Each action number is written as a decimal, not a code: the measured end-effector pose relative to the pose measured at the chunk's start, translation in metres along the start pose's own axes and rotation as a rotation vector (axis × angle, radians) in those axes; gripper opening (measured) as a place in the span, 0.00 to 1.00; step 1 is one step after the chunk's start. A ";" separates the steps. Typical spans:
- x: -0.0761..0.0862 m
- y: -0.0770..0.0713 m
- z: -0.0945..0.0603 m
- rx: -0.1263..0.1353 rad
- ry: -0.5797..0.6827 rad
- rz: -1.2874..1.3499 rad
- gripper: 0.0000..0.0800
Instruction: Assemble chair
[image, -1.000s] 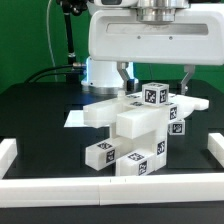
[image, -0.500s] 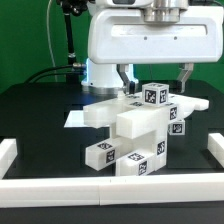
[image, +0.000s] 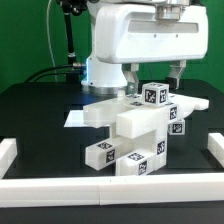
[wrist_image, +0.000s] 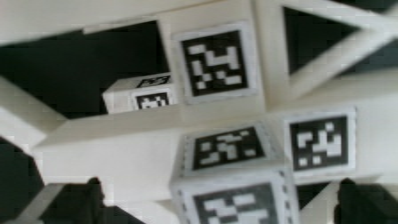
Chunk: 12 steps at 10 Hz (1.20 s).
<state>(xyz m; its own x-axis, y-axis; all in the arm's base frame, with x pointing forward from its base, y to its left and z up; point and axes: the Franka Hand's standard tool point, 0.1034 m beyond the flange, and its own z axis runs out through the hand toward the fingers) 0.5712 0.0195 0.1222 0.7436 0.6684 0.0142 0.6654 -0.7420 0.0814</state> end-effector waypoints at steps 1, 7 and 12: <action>0.000 0.000 0.000 -0.001 -0.001 0.018 0.78; 0.000 0.000 0.000 0.000 0.000 0.338 0.35; 0.003 0.001 0.001 0.000 0.002 0.775 0.35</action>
Offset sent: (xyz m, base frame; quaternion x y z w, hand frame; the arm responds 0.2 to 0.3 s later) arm 0.0000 0.0000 0.0000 0.0000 0.0000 0.0650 0.9979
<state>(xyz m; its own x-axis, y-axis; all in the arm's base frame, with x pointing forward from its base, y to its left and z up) 0.5740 0.0207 0.1211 0.9967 -0.0420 0.0692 -0.0453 -0.9978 0.0477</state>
